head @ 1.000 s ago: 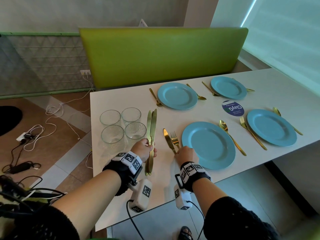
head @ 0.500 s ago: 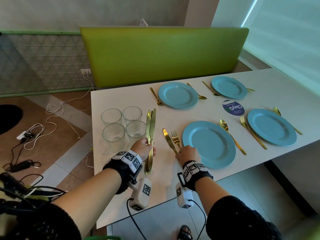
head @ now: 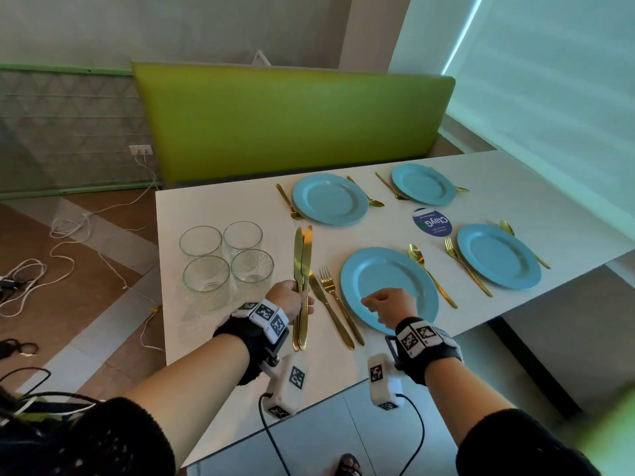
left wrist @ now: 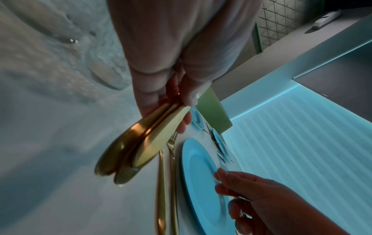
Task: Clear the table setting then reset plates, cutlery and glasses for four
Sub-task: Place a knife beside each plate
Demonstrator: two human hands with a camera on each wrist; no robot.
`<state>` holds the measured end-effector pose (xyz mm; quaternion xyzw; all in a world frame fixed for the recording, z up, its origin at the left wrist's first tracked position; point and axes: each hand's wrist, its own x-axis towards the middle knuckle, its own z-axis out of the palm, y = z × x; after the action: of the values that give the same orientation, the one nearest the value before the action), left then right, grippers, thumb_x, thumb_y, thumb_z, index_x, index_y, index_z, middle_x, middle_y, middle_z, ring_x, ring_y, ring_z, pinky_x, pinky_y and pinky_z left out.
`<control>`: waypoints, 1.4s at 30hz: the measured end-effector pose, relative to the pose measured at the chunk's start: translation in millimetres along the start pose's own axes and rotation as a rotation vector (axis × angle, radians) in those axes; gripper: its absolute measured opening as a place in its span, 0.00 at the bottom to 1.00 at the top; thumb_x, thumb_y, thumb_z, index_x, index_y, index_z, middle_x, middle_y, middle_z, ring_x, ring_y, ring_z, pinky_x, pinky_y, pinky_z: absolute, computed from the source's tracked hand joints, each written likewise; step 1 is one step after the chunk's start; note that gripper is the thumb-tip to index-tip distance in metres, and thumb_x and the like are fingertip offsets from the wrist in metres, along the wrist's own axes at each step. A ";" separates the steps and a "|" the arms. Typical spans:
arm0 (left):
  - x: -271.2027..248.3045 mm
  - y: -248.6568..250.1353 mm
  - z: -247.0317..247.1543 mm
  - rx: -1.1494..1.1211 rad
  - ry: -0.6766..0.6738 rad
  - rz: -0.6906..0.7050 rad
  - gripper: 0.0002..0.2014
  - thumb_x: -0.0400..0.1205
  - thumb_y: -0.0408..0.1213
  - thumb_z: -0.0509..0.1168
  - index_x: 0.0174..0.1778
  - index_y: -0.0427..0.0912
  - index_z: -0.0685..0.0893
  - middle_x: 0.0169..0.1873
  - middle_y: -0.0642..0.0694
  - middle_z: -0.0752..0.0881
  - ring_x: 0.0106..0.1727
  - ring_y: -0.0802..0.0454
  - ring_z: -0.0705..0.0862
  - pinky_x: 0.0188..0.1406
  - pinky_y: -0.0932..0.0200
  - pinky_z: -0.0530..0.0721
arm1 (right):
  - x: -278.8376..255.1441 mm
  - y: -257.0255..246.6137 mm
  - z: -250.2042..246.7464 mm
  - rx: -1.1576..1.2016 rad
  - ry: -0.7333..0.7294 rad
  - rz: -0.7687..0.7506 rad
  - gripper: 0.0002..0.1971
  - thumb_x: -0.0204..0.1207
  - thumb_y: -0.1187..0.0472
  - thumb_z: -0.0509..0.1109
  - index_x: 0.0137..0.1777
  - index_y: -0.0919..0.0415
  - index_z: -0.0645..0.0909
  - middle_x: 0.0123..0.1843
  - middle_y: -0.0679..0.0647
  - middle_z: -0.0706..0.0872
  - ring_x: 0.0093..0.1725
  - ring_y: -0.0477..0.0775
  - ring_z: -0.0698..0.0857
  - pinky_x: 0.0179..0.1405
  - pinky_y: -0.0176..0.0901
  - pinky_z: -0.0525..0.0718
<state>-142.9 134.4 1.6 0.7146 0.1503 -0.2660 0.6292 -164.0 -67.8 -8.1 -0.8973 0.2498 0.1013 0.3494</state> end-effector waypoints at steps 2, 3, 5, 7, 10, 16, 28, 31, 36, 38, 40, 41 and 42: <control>-1.4 2.9 8.8 0.003 -0.035 0.004 0.08 0.85 0.29 0.57 0.43 0.40 0.79 0.34 0.46 0.83 0.32 0.53 0.83 0.27 0.63 0.83 | -7.4 -1.1 -2.0 0.045 -0.028 -0.006 0.12 0.76 0.54 0.71 0.50 0.62 0.87 0.41 0.50 0.86 0.33 0.47 0.80 0.26 0.33 0.75; -1.8 4.8 13.6 0.010 -0.052 0.011 0.08 0.84 0.29 0.57 0.42 0.40 0.79 0.33 0.46 0.83 0.31 0.53 0.83 0.26 0.63 0.83 | -10.6 -2.6 -2.9 0.067 -0.036 -0.014 0.12 0.76 0.53 0.71 0.50 0.61 0.87 0.40 0.50 0.86 0.31 0.46 0.80 0.25 0.32 0.74; -2.4 8.3 23.7 0.024 -0.087 0.013 0.08 0.83 0.28 0.59 0.39 0.40 0.79 0.33 0.45 0.84 0.32 0.51 0.83 0.28 0.61 0.84 | -18.0 -8.5 -5.0 0.103 -0.083 -0.030 0.11 0.76 0.52 0.71 0.50 0.59 0.87 0.40 0.48 0.86 0.29 0.44 0.80 0.25 0.32 0.76; -0.9 11.5 35.2 0.044 -0.129 0.010 0.09 0.83 0.28 0.60 0.37 0.40 0.79 0.35 0.43 0.85 0.33 0.48 0.84 0.35 0.55 0.87 | -24.1 -14.8 -8.5 0.166 -0.155 -0.032 0.10 0.77 0.53 0.70 0.50 0.58 0.86 0.38 0.46 0.85 0.30 0.44 0.80 0.26 0.32 0.78; 4.4 16.6 55.8 0.140 -0.169 0.030 0.07 0.79 0.31 0.67 0.35 0.40 0.80 0.37 0.38 0.87 0.41 0.40 0.87 0.53 0.42 0.88 | -28.2 -19.7 -20.2 0.230 -0.240 -0.016 0.10 0.78 0.56 0.70 0.53 0.61 0.86 0.39 0.47 0.85 0.30 0.44 0.80 0.26 0.31 0.79; 21.4 30.4 91.9 0.217 -0.235 0.053 0.08 0.73 0.44 0.71 0.35 0.43 0.82 0.40 0.34 0.90 0.44 0.37 0.91 0.51 0.42 0.89 | -13.5 -1.5 -42.1 0.287 -0.243 -0.006 0.09 0.76 0.63 0.71 0.56 0.63 0.84 0.34 0.48 0.85 0.29 0.44 0.79 0.23 0.30 0.77; 69.9 87.1 168.9 0.023 -0.206 -0.006 0.08 0.82 0.30 0.65 0.37 0.42 0.79 0.29 0.44 0.81 0.17 0.59 0.84 0.20 0.62 0.86 | 81.1 33.9 -110.8 0.507 -0.230 0.110 0.08 0.76 0.70 0.69 0.37 0.60 0.77 0.31 0.54 0.82 0.18 0.42 0.82 0.18 0.32 0.79; 86.2 98.6 182.7 0.018 -0.112 -0.004 0.10 0.81 0.28 0.64 0.34 0.42 0.79 0.28 0.43 0.80 0.17 0.58 0.83 0.20 0.63 0.84 | 109.5 55.1 -134.5 0.396 -0.189 0.151 0.11 0.76 0.72 0.68 0.35 0.60 0.75 0.30 0.55 0.82 0.16 0.43 0.81 0.16 0.32 0.77; 109.2 111.5 198.3 0.015 -0.034 -0.031 0.10 0.80 0.28 0.65 0.34 0.42 0.81 0.28 0.43 0.83 0.31 0.48 0.83 0.48 0.46 0.87 | 148.7 95.7 -163.6 -0.019 -0.091 0.169 0.13 0.75 0.66 0.70 0.31 0.52 0.76 0.41 0.56 0.88 0.39 0.54 0.88 0.43 0.47 0.89; 116.7 114.6 205.2 -0.003 -0.020 -0.048 0.10 0.81 0.27 0.65 0.33 0.41 0.80 0.28 0.42 0.82 0.30 0.47 0.82 0.49 0.44 0.86 | 159.6 107.6 -170.1 -0.200 -0.092 0.150 0.12 0.75 0.63 0.71 0.31 0.49 0.78 0.54 0.58 0.88 0.56 0.59 0.87 0.60 0.51 0.85; 121.8 117.7 212.8 -0.015 -0.011 -0.056 0.11 0.81 0.26 0.64 0.33 0.40 0.79 0.29 0.41 0.81 0.29 0.47 0.81 0.41 0.49 0.86 | 167.0 115.4 -174.9 -0.284 -0.101 0.150 0.04 0.76 0.61 0.71 0.45 0.54 0.87 0.61 0.58 0.86 0.62 0.59 0.85 0.64 0.50 0.83; 124.3 118.6 216.8 -0.017 -0.008 -0.059 0.11 0.81 0.26 0.63 0.33 0.40 0.79 0.29 0.42 0.81 0.29 0.47 0.81 0.38 0.51 0.85 | 171.9 120.3 -175.2 -0.318 -0.098 0.143 0.08 0.76 0.60 0.70 0.53 0.57 0.87 0.62 0.58 0.86 0.63 0.59 0.84 0.64 0.49 0.83; 127.0 119.3 220.8 -0.019 -0.006 -0.064 0.11 0.82 0.26 0.63 0.33 0.40 0.79 0.29 0.42 0.81 0.29 0.48 0.81 0.36 0.52 0.84 | 176.4 124.5 -175.5 -0.347 -0.105 0.134 0.11 0.77 0.60 0.70 0.57 0.59 0.86 0.63 0.58 0.86 0.64 0.58 0.83 0.65 0.49 0.82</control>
<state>-16.2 -116.5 12.3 0.7028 0.1738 -0.2867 0.6275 -76.6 -331.9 -13.7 -0.9190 0.2691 0.2126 0.1944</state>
